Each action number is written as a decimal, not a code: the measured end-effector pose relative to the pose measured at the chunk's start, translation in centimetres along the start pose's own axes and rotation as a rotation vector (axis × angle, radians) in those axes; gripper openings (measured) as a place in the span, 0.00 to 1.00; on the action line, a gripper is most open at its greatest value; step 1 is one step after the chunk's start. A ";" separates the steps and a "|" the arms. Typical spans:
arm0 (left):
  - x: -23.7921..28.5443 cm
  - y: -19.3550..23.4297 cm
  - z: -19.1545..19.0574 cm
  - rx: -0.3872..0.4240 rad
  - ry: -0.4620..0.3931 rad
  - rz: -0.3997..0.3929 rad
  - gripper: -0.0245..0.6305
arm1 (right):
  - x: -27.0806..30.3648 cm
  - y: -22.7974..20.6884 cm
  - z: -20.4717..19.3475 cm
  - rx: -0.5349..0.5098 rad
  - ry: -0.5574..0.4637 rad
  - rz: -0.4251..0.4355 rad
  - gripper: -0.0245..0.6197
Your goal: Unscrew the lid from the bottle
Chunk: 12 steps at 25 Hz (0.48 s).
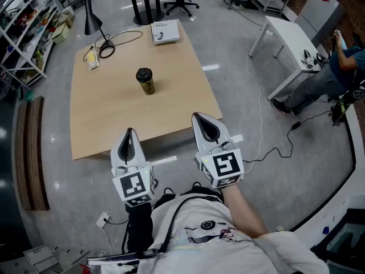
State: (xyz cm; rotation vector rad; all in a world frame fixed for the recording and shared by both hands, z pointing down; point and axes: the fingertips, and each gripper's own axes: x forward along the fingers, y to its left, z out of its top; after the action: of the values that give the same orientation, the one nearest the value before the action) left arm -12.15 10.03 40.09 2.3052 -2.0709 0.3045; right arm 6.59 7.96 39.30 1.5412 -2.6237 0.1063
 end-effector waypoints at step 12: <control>0.4 -4.9 -0.8 -0.001 -0.004 -0.024 0.04 | -3.0 -3.9 -1.7 0.044 -0.032 0.055 0.05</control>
State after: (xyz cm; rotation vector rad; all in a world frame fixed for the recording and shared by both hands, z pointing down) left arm -7.34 10.29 41.44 2.3304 -2.0425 0.2986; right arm 11.54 8.87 40.67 1.4963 -2.7071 0.1448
